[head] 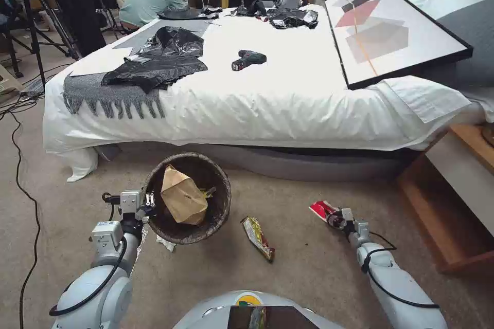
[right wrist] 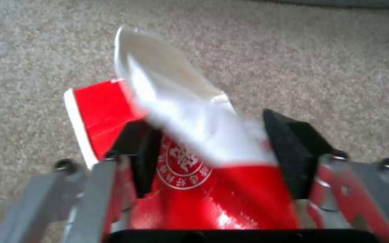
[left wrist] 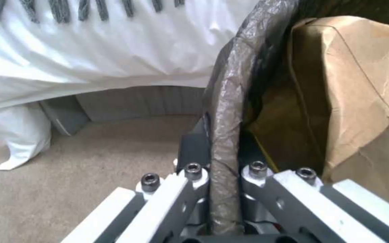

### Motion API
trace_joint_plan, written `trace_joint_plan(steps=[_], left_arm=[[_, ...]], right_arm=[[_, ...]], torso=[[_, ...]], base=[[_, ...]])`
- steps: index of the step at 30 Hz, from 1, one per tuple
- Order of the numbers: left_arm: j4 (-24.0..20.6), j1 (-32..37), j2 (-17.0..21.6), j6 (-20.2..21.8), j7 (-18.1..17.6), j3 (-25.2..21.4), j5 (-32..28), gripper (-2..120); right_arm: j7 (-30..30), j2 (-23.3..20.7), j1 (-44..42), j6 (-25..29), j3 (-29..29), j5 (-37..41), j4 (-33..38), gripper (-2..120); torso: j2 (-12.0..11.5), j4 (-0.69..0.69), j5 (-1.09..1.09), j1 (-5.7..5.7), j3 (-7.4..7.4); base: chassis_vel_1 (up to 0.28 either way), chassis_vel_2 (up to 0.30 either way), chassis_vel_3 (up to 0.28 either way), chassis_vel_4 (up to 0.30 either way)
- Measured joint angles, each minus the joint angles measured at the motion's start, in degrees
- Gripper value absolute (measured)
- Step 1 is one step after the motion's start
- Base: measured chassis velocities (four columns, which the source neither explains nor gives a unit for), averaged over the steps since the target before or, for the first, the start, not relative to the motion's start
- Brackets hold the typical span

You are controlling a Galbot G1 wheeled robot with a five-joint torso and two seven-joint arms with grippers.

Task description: Pick up the trash bin, then pick up the garbage from the floor and place it into the trash bin.

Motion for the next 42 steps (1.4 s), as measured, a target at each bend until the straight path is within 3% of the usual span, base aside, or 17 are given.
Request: trace_joint_plan(steps=[3, 8, 9, 10, 11, 17, 25, 33, 34, 42], left_arm=[[0.09, -0.03, 0.05, -0.01, 0.01, 0.00, 0.00, 0], [0.17, -0.11, 0.08, -0.02, 0.02, 0.05, -0.01, 0], [0.22, -0.16, 0.08, -0.03, 0.03, 0.08, -0.01, 0], [0.35, -0.22, 0.03, -0.06, 0.03, 0.13, -0.01, 0], [0.38, -0.24, 0.02, -0.08, 0.03, 0.14, -0.01, 0], [0.42, -0.29, 0.01, -0.22, 0.04, 0.17, -0.01, 0], [0.37, -0.35, 0.02, -0.27, 0.05, 0.23, -0.01, 0], [0.18, -0.38, 0.05, -0.19, 0.01, 0.28, -0.06, 0], [0.18, -0.38, 0.05, -0.19, 0.01, 0.28, -0.06, 0], [0.02, -0.27, 0.26, 0.66, -0.50, 0.45, -0.34, 0]], right_arm=[[-0.03, 0.28, -0.18, 0.12, 0.26, -0.13, 0.22, 37], [0.07, 0.36, -0.42, 0.26, 0.55, -0.24, 0.55, 25], [0.17, 0.38, -0.55, 0.33, 0.67, -0.31, 0.68, 19], [0.92, 0.38, -0.99, 0.57, 1.12, -0.78, 1.33, 4], [1.26, 0.37, -1.18, 0.65, 1.32, -0.97, 1.69, 2], [2.69, 0.37, -2.09, 1.40, 2.25, -2.78, 3.43, 0], [4.41, -0.53, -6.17, 1.65, 2.63, -4.08, 14.35, 0], [6.76, -4.23, -14.83, -2.42, 2.73, -1.19, 36.30, 0], [6.76, -4.23, -14.83, -2.42, 2.73, -1.19, 36.30, 0], [7.98, -10.07, -20.58, -7.93, 3.40, 4.94, 55.65, 0]], torso=[[0.00, 0.01, 0.01, 0.00, 0.00], [0.00, 0.02, 0.01, 0.00, 0.00], [0.00, 0.02, 0.01, 0.00, 0.00], [0.00, 0.01, 0.01, 0.00, 0.00], [0.00, 0.00, 0.00, 0.00, 0.00], [0.00, -0.01, 0.02, 0.00, 0.00], [0.00, 0.00, 0.01, 0.00, 0.00], [0.00, 0.00, 0.00, 0.00, 0.00], [0.00, 0.00, 0.00, 0.00, 0.00], [0.00, 0.00, 0.00, 0.00, 0.00]], base=[[0.000, 0.000, 0.000, 0.000], [0.000, 0.000, 0.000, 0.000], [0.000, 0.000, 0.000, 0.000], [0.000, 0.000, 0.000, 0.000], [0.000, 0.000, 0.000, 0.000], [0.000, 0.000, 0.000, 0.000], [0.000, 0.000, 0.000, 0.000], [0.000, 0.000, 0.000, 0.000], [0.000, 0.000, 0.000, 0.000], [0.000, 0.000, 0.000, 0.000]])
